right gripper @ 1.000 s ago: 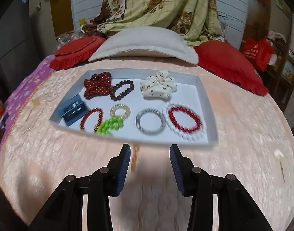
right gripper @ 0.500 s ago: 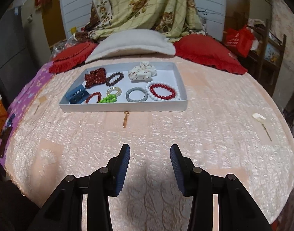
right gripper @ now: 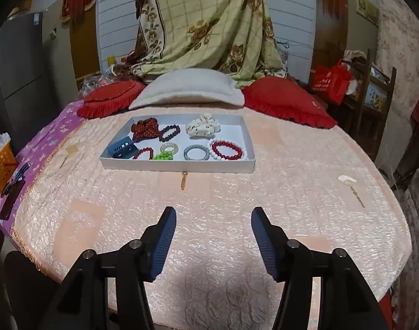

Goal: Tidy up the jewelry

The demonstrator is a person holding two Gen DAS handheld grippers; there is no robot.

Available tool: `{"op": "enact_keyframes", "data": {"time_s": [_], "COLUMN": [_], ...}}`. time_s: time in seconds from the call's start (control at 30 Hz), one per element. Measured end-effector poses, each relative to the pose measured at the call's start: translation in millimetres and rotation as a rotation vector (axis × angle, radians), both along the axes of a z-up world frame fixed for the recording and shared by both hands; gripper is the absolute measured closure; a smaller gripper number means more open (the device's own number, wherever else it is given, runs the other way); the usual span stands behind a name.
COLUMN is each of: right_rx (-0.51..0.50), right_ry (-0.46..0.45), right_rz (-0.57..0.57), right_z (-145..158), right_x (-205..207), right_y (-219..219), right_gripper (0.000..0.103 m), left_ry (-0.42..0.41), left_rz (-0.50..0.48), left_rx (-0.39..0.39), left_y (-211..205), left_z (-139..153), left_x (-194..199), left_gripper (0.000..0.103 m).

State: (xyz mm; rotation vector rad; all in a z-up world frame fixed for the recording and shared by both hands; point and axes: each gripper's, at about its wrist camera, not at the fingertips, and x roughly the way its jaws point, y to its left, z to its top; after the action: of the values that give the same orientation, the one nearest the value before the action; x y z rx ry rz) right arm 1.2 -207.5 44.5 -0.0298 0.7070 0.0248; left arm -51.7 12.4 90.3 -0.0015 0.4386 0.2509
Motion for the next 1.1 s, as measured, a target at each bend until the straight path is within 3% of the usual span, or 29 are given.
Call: {"op": "enact_keyframes", "data": {"time_s": [0.3, 0.77, 1.1], "right_rx": [0.004, -0.004, -0.020], "right_ry": [-0.033, -0.003, 0.029], "right_rz": [-0.011, -0.030, -0.029], "right_z": [13, 7, -2], "right_x": [-18, -19, -14], "right_y": [-1, -5, -2], "right_gripper": [0.041, 0.037, 0.037], "left_ry": [0.009, 0.173, 0.229], "left_rz": [-0.017, -0.098, -0.100], "left_rx": [0.024, -0.011, -0.031], "left_y": [-11, -30, -29], "left_z": [4, -23, -34], "left_x": [-19, -9, -2], "left_gripper": [0.005, 0.005, 0.005]}}
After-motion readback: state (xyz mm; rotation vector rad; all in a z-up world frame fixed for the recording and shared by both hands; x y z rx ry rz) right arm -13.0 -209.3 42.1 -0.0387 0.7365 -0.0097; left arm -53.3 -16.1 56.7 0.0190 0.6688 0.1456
